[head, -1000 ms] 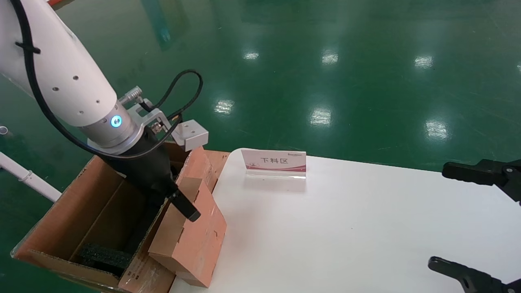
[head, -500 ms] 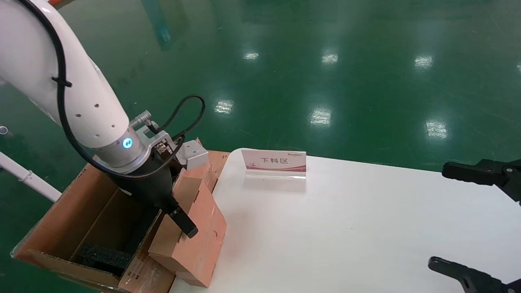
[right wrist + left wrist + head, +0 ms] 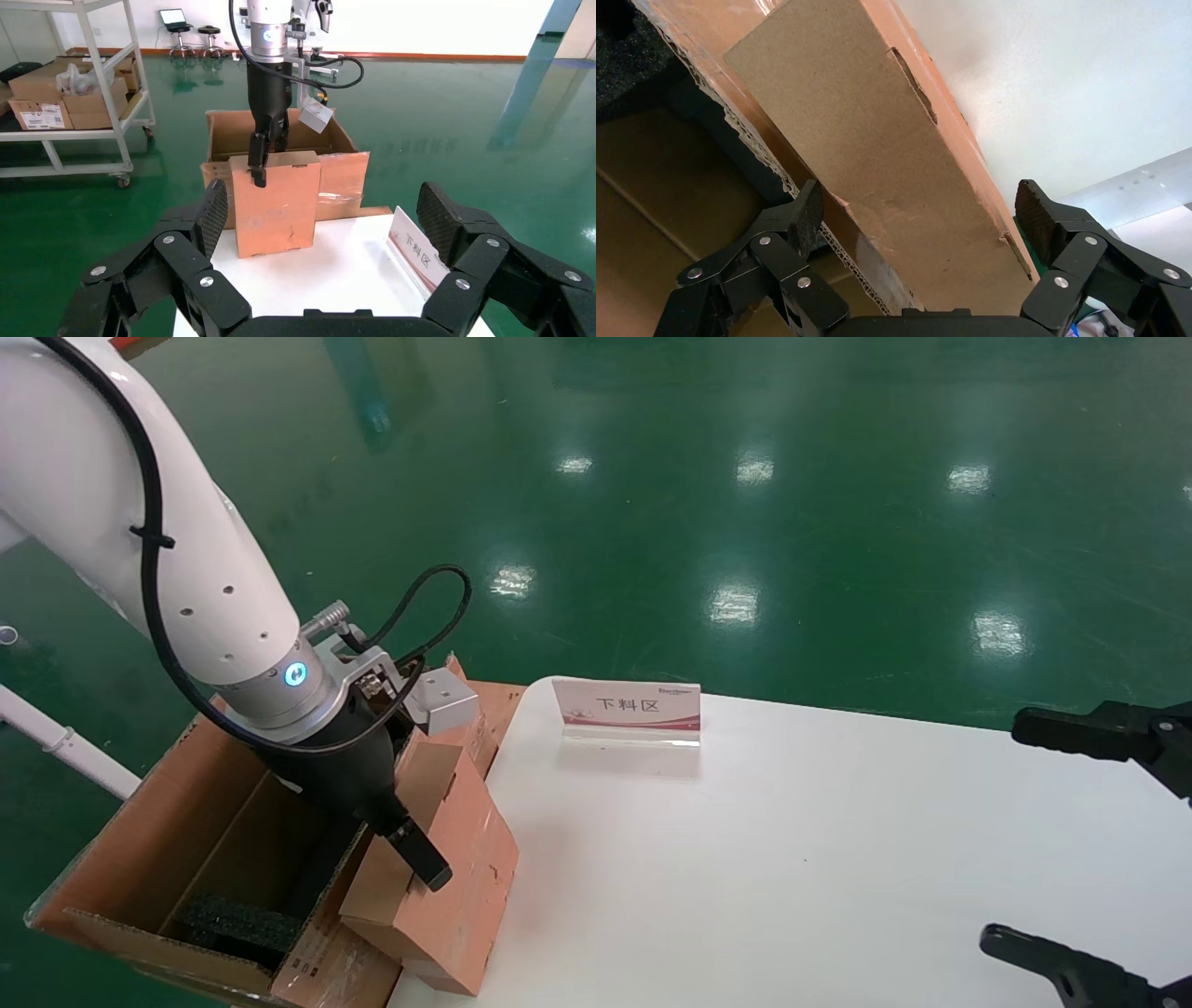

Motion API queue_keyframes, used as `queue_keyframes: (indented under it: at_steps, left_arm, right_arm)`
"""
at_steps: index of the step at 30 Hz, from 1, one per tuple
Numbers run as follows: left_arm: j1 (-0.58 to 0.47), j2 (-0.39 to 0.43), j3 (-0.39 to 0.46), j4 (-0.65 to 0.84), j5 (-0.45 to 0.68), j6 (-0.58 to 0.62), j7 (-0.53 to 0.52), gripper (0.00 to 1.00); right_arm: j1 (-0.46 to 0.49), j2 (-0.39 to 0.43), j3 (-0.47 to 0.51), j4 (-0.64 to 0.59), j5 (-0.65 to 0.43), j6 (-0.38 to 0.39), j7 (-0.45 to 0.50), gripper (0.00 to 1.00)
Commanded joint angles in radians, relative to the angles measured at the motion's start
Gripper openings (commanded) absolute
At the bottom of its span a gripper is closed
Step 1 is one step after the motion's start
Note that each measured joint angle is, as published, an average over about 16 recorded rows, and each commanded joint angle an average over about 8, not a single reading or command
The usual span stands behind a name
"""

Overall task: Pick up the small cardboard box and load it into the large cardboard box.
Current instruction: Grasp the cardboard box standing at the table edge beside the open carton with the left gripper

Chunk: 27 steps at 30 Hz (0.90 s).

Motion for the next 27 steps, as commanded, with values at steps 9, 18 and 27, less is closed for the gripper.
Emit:
queue_keyframes:
  at_steps: [9, 18, 27]
  left_arm:
    - [-0.002, 0.000, -0.005, 0.000, 0.000, 0.001, 0.000, 0.00]
    - [-0.002, 0.000, -0.006, 0.000, 0.000, 0.002, 0.000, 0.00]
    - [-0.003, 0.000, -0.007, 0.000, 0.000, 0.002, 0.000, 0.00]
  right_arm:
    - [0.000, 0.000, 0.000, 0.000, 0.000, 0.000, 0.000, 0.00]
    - [0.000, 0.000, 0.000, 0.000, 0.000, 0.000, 0.000, 0.00]
    - [0.000, 0.000, 0.000, 0.000, 0.000, 0.000, 0.000, 0.00]
